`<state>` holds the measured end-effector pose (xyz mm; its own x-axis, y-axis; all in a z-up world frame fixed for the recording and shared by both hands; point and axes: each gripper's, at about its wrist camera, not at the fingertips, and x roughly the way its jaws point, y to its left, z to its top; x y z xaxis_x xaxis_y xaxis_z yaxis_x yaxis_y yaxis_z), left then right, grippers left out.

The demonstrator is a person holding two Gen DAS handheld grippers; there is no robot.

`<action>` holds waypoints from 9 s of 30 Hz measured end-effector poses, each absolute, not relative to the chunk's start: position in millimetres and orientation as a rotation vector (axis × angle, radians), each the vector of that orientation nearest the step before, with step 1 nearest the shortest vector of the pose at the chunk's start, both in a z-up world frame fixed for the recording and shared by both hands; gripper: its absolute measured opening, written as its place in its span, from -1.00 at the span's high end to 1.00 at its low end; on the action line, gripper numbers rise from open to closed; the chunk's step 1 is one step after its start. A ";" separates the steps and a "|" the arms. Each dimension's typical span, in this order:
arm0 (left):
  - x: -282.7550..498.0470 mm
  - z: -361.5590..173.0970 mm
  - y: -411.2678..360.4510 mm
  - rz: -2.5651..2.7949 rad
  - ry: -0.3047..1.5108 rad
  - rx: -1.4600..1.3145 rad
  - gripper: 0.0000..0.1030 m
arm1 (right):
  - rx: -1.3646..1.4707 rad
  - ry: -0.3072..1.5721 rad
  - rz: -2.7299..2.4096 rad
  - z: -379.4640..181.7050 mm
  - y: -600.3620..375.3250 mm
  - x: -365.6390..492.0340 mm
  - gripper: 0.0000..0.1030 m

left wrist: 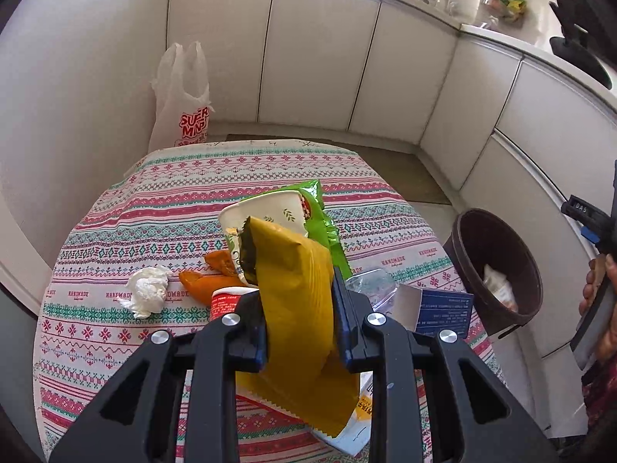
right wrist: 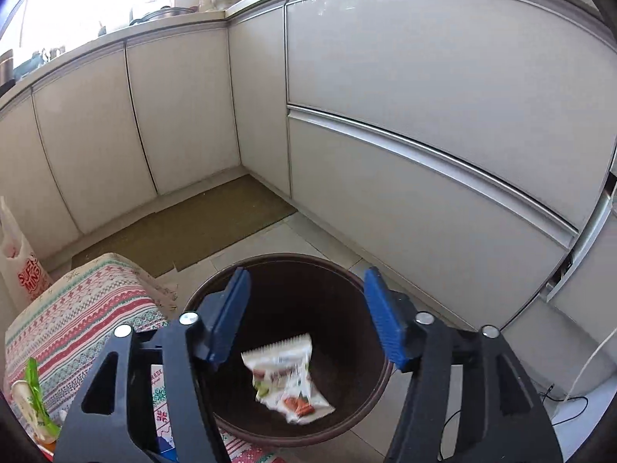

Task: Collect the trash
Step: 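Drop the white snack packet into the bin with right tool while left holds wrapper, then carry the yellow wrapper over the bin and open the left tool, then reach the left tool to the white tissue and close on it, then lift the paper cup with right tool toward bin while left holds tissue, then lower the paper cup into the bin and open the right tool, then move the tissue over the bin and open the left tool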

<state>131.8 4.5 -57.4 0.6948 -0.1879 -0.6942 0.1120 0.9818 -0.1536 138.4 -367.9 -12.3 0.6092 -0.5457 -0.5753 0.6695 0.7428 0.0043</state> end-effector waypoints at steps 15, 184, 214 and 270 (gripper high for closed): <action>168.5 29.8 -179.9 -0.476 0.618 -0.120 0.46 | 0.507 0.390 -0.941 27.5 -433.5 46.0 -0.86; 193.6 -60.7 189.7 0.050 0.995 -0.397 0.49 | 0.187 1.167 0.473 -133.9 -32.5 308.3 0.57; 194.9 -29.9 58.5 -0.167 0.896 -0.317 0.49 | 0.009 0.431 -0.572 2.7 -311.3 205.4 0.50; 214.6 -15.4 -348.8 -0.589 0.754 0.056 -0.45 | 0.503 0.509 -1.023 2.6 -519.0 66.3 -0.86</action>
